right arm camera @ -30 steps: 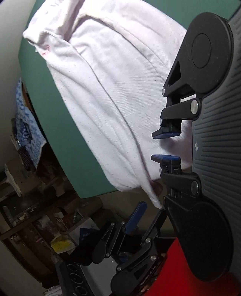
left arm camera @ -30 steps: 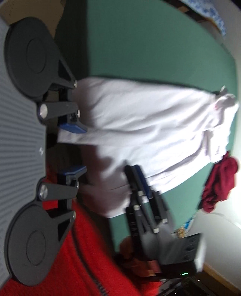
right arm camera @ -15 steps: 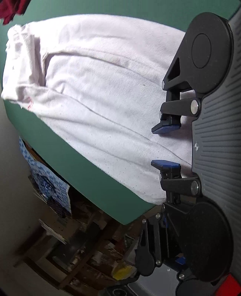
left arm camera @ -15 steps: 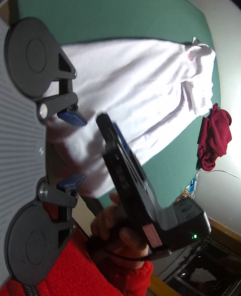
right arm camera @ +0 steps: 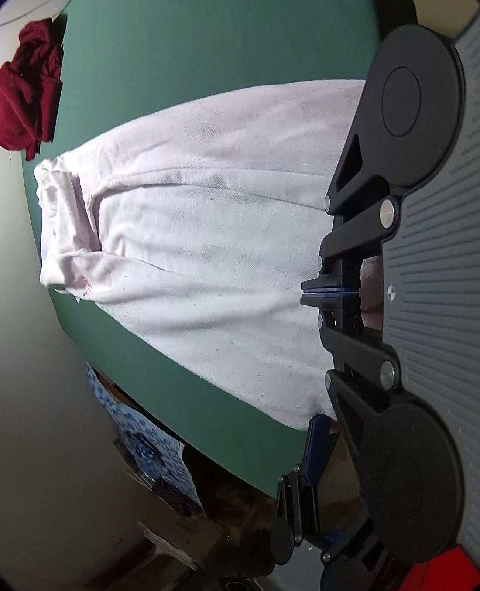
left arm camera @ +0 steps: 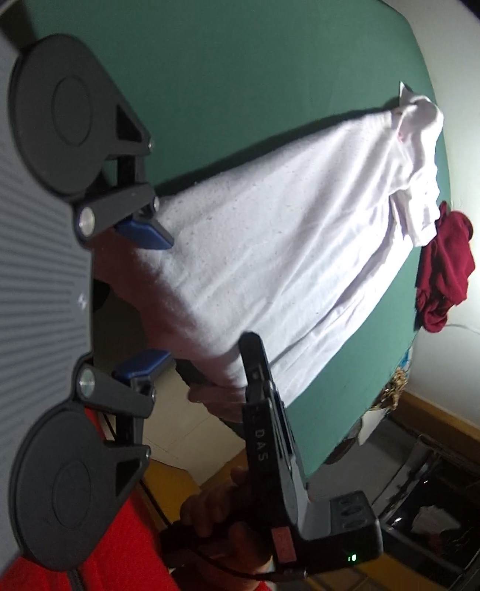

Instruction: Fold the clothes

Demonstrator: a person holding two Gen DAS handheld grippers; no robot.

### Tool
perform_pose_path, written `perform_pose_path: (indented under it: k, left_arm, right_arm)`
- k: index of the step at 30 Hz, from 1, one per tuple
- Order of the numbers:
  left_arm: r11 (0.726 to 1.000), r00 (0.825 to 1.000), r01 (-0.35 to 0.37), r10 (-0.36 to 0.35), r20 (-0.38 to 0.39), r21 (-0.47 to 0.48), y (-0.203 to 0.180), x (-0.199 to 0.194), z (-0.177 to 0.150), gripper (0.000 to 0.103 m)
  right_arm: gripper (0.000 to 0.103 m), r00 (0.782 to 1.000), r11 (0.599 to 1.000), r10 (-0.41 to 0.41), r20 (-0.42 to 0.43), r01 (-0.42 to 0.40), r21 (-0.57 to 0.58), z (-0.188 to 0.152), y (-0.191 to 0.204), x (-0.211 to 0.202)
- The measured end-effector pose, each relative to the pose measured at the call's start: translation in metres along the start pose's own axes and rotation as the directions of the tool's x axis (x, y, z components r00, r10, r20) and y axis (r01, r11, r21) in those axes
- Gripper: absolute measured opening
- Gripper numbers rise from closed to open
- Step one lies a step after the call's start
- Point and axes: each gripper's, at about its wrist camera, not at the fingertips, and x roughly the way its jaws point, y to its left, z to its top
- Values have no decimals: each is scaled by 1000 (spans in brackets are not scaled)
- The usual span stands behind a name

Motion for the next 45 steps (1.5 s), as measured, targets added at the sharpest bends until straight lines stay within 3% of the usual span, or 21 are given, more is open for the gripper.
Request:
perform_pose_path:
  k: [3,6,11,15,20,26,32,35,37,41,45]
  left_arm:
    - [998,999,27,-26,-21,56,-1,-3,-2,67]
    - [995,998,57,-56,-16,82,-4,-3,4,67]
    - [991,1000,-2,4,-17,130,0,5,3,67]
    - [994,1000,-11,12,-7,109,4,-2,0,66]
    - [992,996,-88,85,40,85,-1,8,19,68]
    - [984,984,-177,175,37,32,0,21,19,72]
    - [966,965,-257,257,44,-2,-8,23,12,85]
    - [955,954,-296,297,47,-19,-12,25,9,85]
    - [947,945,-322,322,46,-27,-15,24,5,83]
    - [929,928,-369,370,41,-31,-24,18,-6,75]
    - [926,926,-376,377,18,-41,-41,10,-23,74]
  right_arm:
    - [13,997,999,-49,54,49,3,-10,11,-3]
    - [15,989,995,-98,108,98,8,-20,21,-6]
    - [10,980,987,-155,121,148,66,-26,21,-1]
    - [21,962,969,-225,155,205,136,-19,10,-12]
    - [23,978,981,-88,187,53,186,15,-3,11]
    - [18,990,989,-36,137,15,148,26,-15,30]
    - [18,979,996,-13,205,30,-79,0,-3,24]
    - [19,982,990,5,189,22,-139,-1,-3,20]
    - [19,984,993,36,176,-16,-113,-1,-14,14]
    - [20,986,999,8,165,0,-47,-8,-39,-9]
    - [23,986,1000,4,167,-6,10,-22,-63,-41]
